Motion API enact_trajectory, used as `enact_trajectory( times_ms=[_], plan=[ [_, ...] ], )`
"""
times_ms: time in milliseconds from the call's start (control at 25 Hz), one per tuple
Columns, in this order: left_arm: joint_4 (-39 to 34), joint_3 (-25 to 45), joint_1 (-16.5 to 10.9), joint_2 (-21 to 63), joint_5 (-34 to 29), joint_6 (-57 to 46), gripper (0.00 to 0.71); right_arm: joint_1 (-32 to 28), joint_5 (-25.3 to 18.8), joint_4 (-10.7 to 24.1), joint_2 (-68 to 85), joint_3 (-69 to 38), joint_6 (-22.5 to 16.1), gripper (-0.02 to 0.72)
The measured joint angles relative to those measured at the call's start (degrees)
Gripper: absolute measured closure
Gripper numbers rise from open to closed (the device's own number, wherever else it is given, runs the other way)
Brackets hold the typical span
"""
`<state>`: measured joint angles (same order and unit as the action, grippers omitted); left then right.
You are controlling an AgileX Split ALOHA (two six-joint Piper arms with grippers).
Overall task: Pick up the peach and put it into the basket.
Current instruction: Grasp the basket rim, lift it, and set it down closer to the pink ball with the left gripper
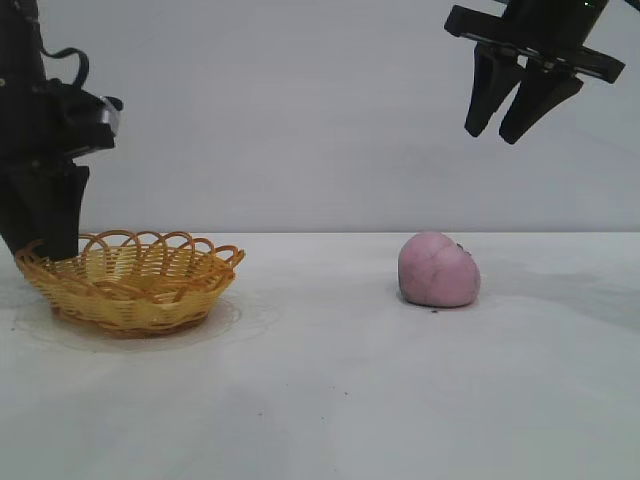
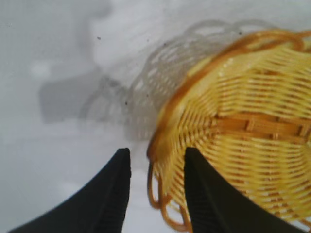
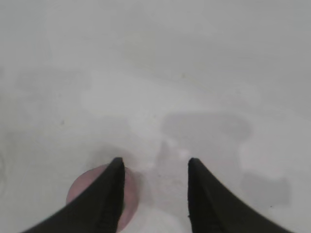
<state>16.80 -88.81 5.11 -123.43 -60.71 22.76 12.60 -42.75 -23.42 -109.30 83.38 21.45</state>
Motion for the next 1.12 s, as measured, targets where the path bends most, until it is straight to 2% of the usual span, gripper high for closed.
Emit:
enact_trajectory(
  times_ms=[160, 200, 280, 320, 440, 560, 640, 800, 920, 1120],
  plan=[
    [1.95, 0.0, 0.0, -1.76, 0.54, 0.11, 0.644, 0.0, -0.11, 0.0, 0.0, 0.0, 0.0, 0.422],
    [2.64, -0.13, 0.0, -1.86, 0.52, 0.11, 0.661, 0.0, -0.24, 0.0, 0.0, 0.0, 0.0, 0.422],
    [5.1, -0.12, 0.0, -1.86, 0.66, -0.17, 0.648, 0.0, -0.45, 0.0, 0.0, 0.0, 0.0, 0.422],
    [6.94, -0.12, 0.0, -1.86, 0.66, -0.3, 0.71, 0.0, -0.45, 0.0, 0.0, 0.0, 0.0, 0.422],
    [15.35, 2.1, 0.0, 0.23, 3.21, -0.65, 0.71, 0.0, -0.88, 0.0, 0.0, 0.0, 0.09, 0.422],
    [25.26, 8.7, 0.84, 5.2, 9.68, -0.52, 0.71, 0.0, -1.32, 0.0, 0.0, 0.0, 0.23, 0.422],
    [32.0, 14.41, 2.64, 9.0, 13.41, 0.07, 0.71, 0.0, -1.32, 0.0, 0.0, 0.0, 0.23, 0.422],
    [44.29, 26.27, 8.35, 13.31, 20.72, 3.36, 0.71, 0.0, -1.32, 0.0, 0.0, 0.0, 0.23, 0.422],
    [48.3, 31.87, 11.04, 13.54, 24.51, 5.54, 0.71, 0.0, -1.32, 0.0, 0.0, 0.0, 0.23, 0.422],
    [49.83, 34.7, 11.33, 13.54, 26.88, 5.16, 0.71, 0.0, -1.01, -0.25, 0.0, 0.0, 0.23, 0.422]
  ],
)
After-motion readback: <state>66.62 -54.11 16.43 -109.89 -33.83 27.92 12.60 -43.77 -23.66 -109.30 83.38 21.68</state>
